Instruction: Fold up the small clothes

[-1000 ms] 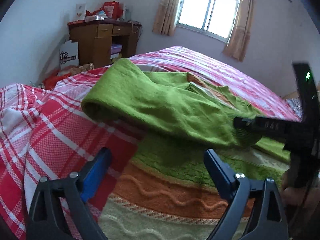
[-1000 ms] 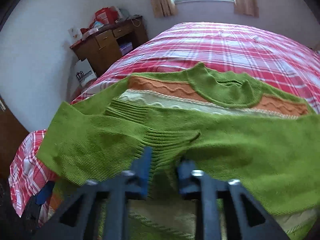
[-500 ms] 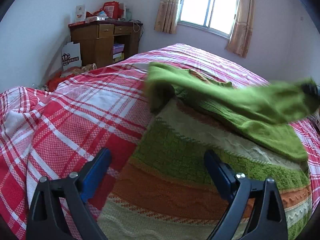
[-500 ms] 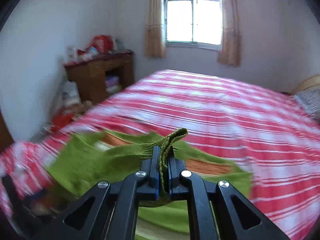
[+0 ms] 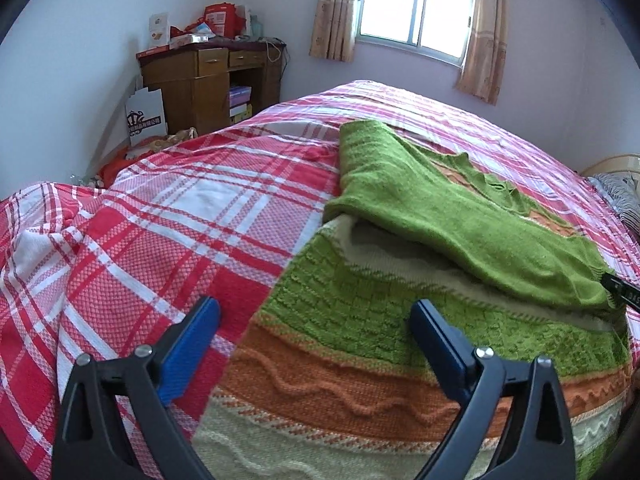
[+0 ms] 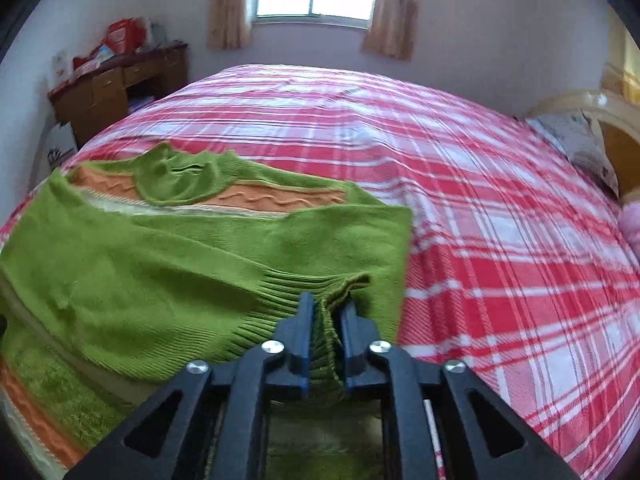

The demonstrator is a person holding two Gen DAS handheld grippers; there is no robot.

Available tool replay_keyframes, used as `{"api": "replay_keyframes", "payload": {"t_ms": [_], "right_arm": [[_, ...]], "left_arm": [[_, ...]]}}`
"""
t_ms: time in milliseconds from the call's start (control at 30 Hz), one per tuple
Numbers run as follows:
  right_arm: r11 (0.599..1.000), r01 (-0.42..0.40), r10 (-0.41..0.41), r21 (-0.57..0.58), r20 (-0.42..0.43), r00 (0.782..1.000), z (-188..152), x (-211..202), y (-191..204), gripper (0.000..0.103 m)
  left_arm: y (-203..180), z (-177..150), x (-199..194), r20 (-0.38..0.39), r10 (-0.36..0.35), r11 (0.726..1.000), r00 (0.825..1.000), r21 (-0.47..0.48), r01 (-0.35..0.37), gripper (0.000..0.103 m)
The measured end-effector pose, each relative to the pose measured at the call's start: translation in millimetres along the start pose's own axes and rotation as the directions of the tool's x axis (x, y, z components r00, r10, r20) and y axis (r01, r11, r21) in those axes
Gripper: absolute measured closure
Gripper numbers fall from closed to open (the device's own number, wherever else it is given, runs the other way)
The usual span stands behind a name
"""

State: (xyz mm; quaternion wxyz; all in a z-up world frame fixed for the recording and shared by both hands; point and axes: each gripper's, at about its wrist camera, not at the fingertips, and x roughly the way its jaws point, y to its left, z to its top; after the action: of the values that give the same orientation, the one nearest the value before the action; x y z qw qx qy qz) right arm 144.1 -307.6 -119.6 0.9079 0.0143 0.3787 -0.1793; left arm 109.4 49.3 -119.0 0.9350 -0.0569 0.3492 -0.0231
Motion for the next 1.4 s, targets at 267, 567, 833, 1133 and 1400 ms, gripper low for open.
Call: {"api": "replay_keyframes", "payload": {"t_ms": [267, 567, 833, 1133, 1400], "right_arm": [[0.988, -0.061, 0.047, 0.144, 0.099, 0.994, -7.4, -49.3, -24.2, 0.088], [0.971, -0.220, 0.225, 0.091, -0.054, 0.973, -17.8, -11.8, 4.8, 0.088], [0.973, -0.223, 0.212, 0.067, 0.138, 0.967, -40.6, -122.4, -39.1, 0.086], [0.957, -0.288, 0.287, -0.019, 0.180, 0.941, -113.7, -230.2, -87.3, 0.033], [0.902, -0.433, 0.431, 0.001, -0.096, 0.897, -188.7, -219.3, -78.5, 0.033]], "left_arm": [[-0.1, 1.0, 3.7, -0.001, -0.005, 1.000, 1.000, 0.002, 0.005, 0.002], [-1.9, 0.9, 4.9, -0.012, 0.002, 1.000, 1.000, 0.021, -0.002, 0.000], [-2.1, -1.1, -4.6, -0.045, -0.011, 0.997, 0.999, 0.072, 0.014, 0.000], [14.2, -44.8, -83.3, -0.005, -0.084, 0.979, 0.996, 0.186, 0.083, 0.000], [43.7, -68.7, -124.0, -0.084, -0.168, 0.968, 0.982, 0.174, 0.181, 0.000]]}}
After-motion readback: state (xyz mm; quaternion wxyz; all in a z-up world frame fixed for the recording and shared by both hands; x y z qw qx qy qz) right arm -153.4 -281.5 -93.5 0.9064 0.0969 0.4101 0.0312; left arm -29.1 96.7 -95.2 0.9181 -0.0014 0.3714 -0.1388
